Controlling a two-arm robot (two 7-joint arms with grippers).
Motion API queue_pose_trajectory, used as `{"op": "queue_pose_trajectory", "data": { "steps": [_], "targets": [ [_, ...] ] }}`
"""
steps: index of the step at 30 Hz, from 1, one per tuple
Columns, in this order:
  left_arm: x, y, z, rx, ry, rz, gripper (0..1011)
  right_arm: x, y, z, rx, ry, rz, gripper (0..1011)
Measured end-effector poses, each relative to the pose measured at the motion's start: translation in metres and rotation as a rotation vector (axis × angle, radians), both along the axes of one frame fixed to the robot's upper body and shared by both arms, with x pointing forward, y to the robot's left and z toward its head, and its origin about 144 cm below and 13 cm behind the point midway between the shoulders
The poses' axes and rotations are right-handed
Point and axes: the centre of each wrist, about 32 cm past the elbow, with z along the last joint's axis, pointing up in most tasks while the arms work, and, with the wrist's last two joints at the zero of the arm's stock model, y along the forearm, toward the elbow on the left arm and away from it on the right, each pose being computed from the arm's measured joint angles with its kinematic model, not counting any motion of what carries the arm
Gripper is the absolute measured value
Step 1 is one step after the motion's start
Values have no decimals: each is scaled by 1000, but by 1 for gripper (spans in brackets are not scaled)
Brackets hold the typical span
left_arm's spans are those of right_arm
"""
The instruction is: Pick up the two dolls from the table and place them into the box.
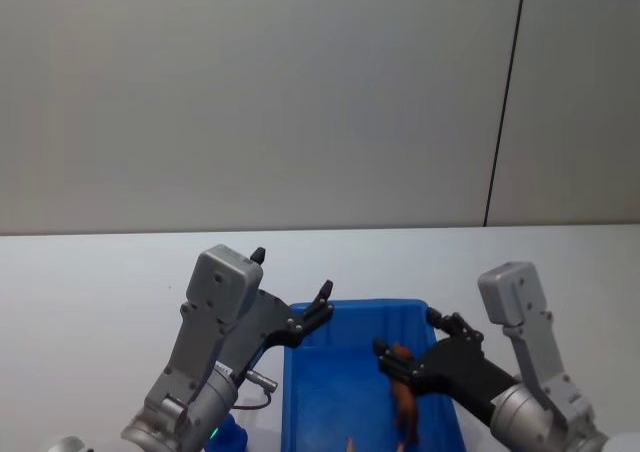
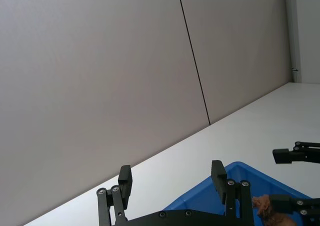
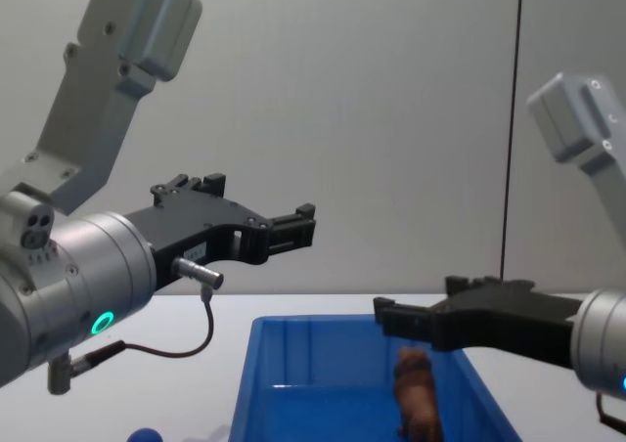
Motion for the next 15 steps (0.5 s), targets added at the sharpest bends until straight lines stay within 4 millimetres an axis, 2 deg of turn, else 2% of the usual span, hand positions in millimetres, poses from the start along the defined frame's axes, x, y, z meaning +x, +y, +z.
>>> {"op": "queue_pose_trajectory", "data": {
  "steps": [6,15],
  "targets": [
    [0,0,0,0,0,0,1001,-4,-5,-2,-4,-31,-52,1001],
    [0,0,0,0,0,0,1001,-16,-17,-6,2,-72,-155,1001]
  ]
}}
